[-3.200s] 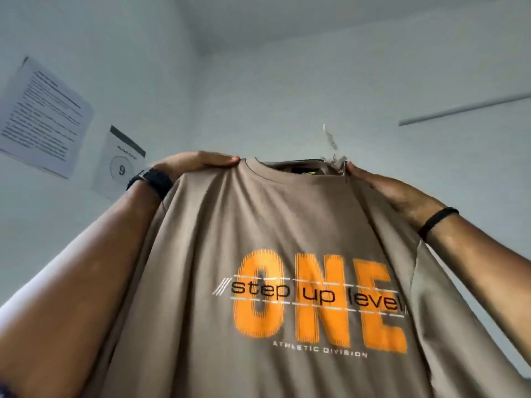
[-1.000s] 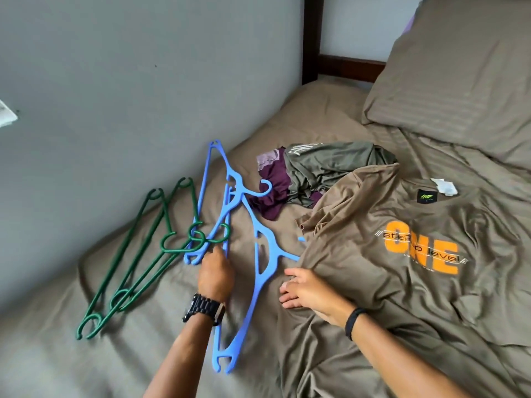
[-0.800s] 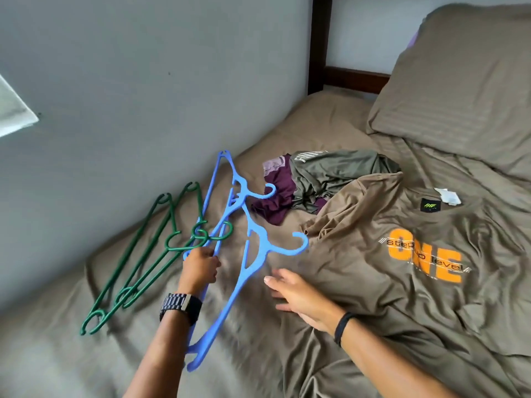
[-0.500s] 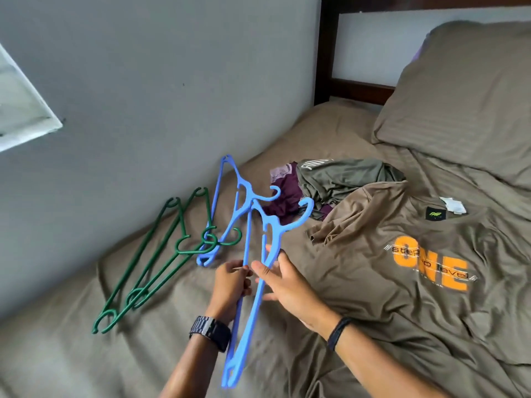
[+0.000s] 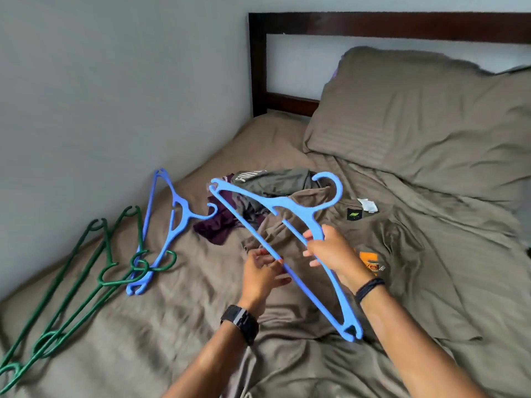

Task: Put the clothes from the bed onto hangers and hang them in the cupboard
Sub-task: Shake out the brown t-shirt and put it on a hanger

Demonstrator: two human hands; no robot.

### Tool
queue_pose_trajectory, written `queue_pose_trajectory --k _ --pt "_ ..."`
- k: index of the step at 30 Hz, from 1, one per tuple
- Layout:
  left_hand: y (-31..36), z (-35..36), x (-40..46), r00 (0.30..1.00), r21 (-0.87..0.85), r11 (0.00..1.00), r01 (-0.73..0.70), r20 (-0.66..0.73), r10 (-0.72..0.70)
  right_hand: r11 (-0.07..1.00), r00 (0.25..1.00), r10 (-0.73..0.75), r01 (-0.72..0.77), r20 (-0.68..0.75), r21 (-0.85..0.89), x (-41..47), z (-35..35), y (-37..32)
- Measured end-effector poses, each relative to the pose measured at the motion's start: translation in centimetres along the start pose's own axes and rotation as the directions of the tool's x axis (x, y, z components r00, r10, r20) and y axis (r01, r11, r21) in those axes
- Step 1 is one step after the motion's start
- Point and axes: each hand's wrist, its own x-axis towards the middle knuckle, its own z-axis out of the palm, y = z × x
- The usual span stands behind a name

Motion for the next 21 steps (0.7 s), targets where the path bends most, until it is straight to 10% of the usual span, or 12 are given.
queue_pose_trajectory --k 8,14,21 --pt "-1.7 11.4 3.6 0.956 0.278 0.953 -0.118 0.290 0.034 0.984 0.876 -0.177 0.160 -0.448 -0.075 2.9 -8.7 3.3" --pt "-2.1 16.9 9.8 0.876 0.711 0.524 -0.469 0.449 0.176 0.984 0.752 -0.154 0.056 -0.641 -0.170 4.5 -16.0 6.6" --pt "1.0 19.4 16.1 0.895 0.889 0.206 -0.408 0.345 0.284 0.968 0.739 -0.130 -0.050 -0.661 -0.247 5.7 -19.8 7.9"
